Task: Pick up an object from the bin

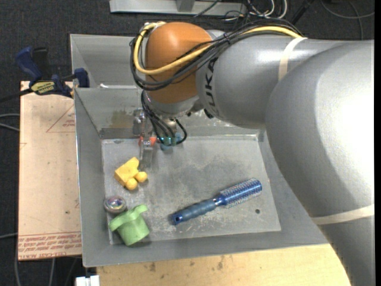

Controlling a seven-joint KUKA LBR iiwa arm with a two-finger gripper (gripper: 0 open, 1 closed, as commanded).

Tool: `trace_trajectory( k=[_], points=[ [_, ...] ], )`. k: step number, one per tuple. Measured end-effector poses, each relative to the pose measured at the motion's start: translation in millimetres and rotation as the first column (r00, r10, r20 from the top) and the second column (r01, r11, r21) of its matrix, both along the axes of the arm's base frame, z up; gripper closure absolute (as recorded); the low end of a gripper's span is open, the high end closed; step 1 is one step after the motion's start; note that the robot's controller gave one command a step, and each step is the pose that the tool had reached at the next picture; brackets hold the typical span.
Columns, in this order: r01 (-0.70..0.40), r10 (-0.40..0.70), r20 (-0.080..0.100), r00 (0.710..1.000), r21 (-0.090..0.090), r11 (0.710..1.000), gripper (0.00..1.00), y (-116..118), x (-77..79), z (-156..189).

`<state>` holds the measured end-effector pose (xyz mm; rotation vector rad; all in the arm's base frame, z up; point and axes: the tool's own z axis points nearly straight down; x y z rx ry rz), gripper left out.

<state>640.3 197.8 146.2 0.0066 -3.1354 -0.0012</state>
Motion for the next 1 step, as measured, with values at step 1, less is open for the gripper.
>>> trace_trajectory(
  k=[1],
  points=[
    [-0.301,0.301,0.003,0.954,0.001,0.954,0.0,-6.0,-33.7,-78.5]
  ],
)
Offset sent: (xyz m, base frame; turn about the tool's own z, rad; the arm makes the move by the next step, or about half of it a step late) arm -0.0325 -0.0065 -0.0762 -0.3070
